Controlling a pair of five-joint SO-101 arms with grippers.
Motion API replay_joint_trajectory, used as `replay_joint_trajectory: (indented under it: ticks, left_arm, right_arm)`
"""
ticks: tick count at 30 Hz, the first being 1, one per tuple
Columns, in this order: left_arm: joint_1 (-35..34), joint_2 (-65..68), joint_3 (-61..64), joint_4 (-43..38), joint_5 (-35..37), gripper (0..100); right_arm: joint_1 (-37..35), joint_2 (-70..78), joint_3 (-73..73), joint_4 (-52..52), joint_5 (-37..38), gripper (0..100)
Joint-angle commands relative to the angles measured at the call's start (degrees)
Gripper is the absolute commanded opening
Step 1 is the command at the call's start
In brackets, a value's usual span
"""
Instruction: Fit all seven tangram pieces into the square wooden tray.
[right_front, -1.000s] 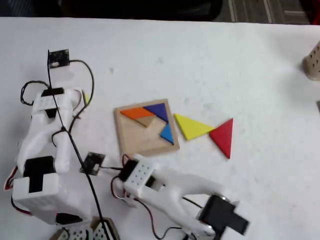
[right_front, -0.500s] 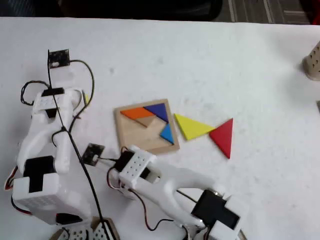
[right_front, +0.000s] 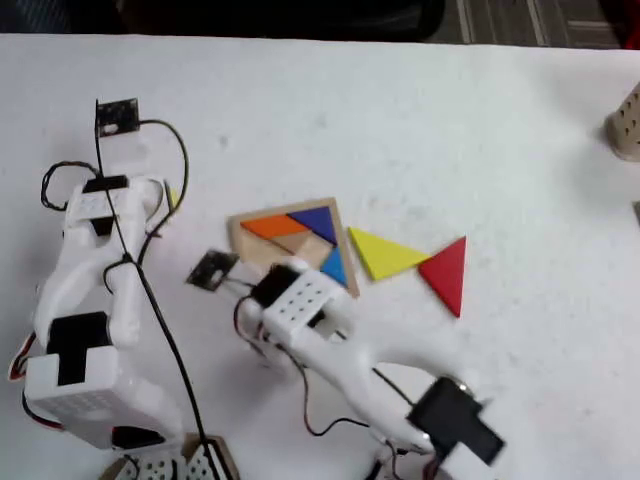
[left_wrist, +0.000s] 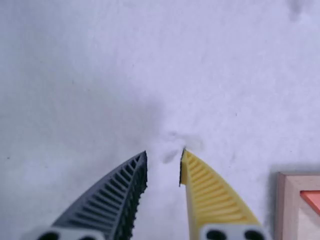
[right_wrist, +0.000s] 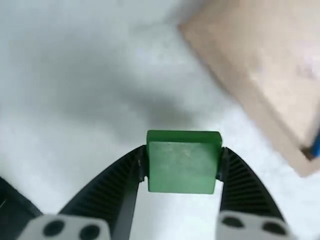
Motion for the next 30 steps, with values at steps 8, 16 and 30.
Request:
replay_joint_trajectory:
  ticks: [8, 16, 30]
  left_arm:
    - [0.5, -0.3, -2.9, 0.5, 0.4, 15]
    - [0.6, -0.3, -2.9, 0.3, 0.4, 15]
    - [0.8, -0.3, -2.9, 0.2, 0.4, 15]
  right_arm:
    - [11.5, -6.2, -11.3, 0.0, 11.0, 16.7]
    - [16.3, 9.0, -21.5, -4.7, 18.2, 19.3]
    - [18.5, 28.8, -38.4, 0.7, 22.2, 34.1]
